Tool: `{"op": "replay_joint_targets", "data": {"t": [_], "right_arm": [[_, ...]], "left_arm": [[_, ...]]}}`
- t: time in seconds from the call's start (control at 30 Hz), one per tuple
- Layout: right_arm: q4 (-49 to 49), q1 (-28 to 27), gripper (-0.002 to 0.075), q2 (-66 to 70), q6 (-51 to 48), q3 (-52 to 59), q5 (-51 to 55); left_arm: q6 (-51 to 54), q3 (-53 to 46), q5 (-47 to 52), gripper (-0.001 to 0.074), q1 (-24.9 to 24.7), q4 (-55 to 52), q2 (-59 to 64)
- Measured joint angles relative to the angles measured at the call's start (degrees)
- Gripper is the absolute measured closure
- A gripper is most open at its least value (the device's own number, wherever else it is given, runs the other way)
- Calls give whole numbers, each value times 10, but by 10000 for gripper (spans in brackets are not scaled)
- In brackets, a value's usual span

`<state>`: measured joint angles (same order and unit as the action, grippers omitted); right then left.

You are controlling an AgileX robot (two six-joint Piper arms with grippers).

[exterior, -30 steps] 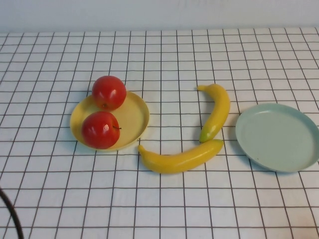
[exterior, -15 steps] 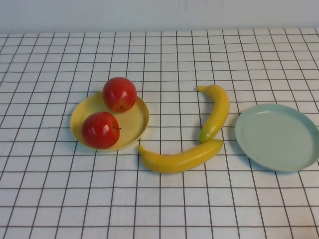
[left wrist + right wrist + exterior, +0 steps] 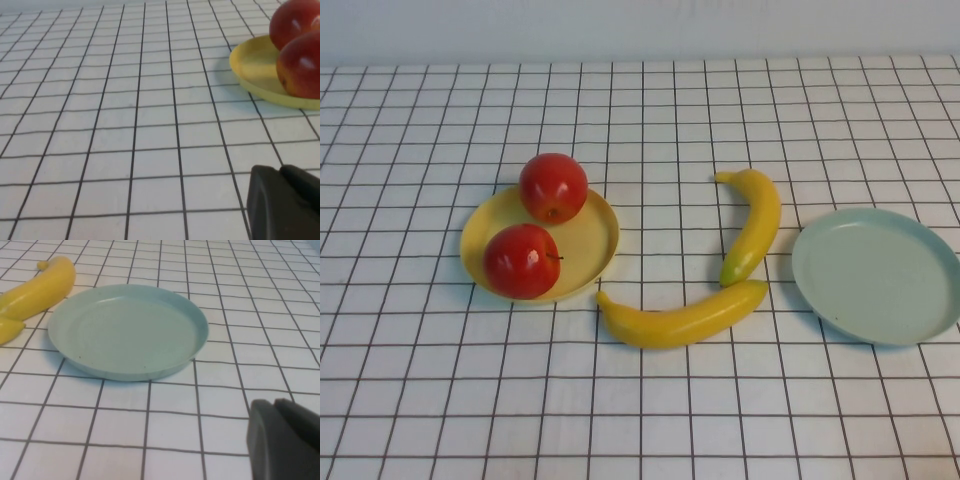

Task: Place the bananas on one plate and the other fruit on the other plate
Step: Put another type of fruit in the right plate

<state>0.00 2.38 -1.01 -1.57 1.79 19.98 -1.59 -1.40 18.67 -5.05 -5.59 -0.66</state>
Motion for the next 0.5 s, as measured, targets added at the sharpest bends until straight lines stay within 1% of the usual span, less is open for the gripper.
{"op": "replay_joint_targets", "data": {"t": [0.13, 0.5], "right_arm": [[-3, 0, 741, 0, 0, 0, 0], [0, 0, 741, 0, 0, 0, 0]], "left_arm": [[2, -1, 27, 733, 0, 15, 0], [2, -1, 28, 733, 0, 29, 0]]}}
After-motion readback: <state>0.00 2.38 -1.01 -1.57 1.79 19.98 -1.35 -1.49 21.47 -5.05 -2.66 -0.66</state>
